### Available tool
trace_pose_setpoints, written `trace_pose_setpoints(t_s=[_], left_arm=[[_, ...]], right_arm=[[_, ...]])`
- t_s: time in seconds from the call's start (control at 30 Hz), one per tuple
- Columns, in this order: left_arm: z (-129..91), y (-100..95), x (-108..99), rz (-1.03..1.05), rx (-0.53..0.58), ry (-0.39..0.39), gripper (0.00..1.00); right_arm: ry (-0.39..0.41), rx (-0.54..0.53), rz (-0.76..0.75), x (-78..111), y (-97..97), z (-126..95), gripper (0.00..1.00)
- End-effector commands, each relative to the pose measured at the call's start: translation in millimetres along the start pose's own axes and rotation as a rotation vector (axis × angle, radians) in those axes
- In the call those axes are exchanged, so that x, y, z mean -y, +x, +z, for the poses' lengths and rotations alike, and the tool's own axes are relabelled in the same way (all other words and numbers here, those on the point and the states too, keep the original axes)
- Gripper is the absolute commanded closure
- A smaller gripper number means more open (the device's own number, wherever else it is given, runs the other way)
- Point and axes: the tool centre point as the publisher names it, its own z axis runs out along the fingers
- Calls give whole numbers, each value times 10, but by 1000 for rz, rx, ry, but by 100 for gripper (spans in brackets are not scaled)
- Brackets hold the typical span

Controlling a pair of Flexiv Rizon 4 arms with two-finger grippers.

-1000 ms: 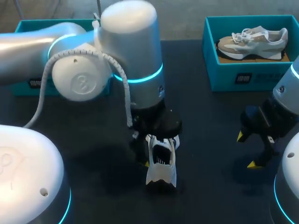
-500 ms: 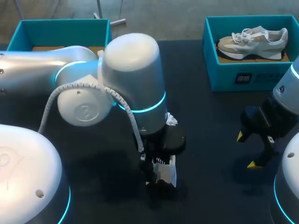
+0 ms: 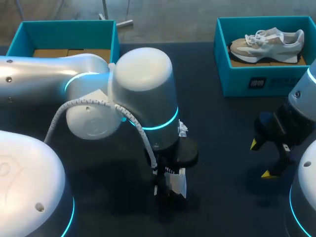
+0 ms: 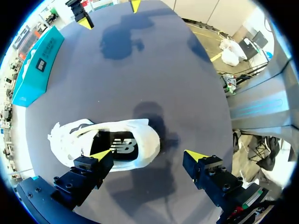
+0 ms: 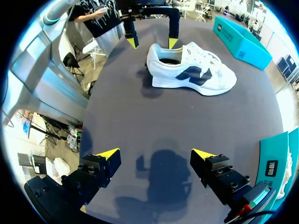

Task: Take the shoe out of the shoebox, open the shoe tongue, remove and reinsert the insole, then place the shoe into the shoebox

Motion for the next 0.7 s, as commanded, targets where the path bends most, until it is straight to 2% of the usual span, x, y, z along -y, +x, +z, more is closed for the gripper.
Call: trace_pose_setpoints(t_s=[0.03,0.37,0.7], left_arm=[[140,-48,101,-11,-15,-11,0],[378,-100,180,-35,-30,-27,0],[545,73,203,-45,-18,-51,0]], right_arm=[[2,1,0,-1,6,7,0],[2,1,0,-1,6,7,0],[2,1,0,-1,6,7,0]])
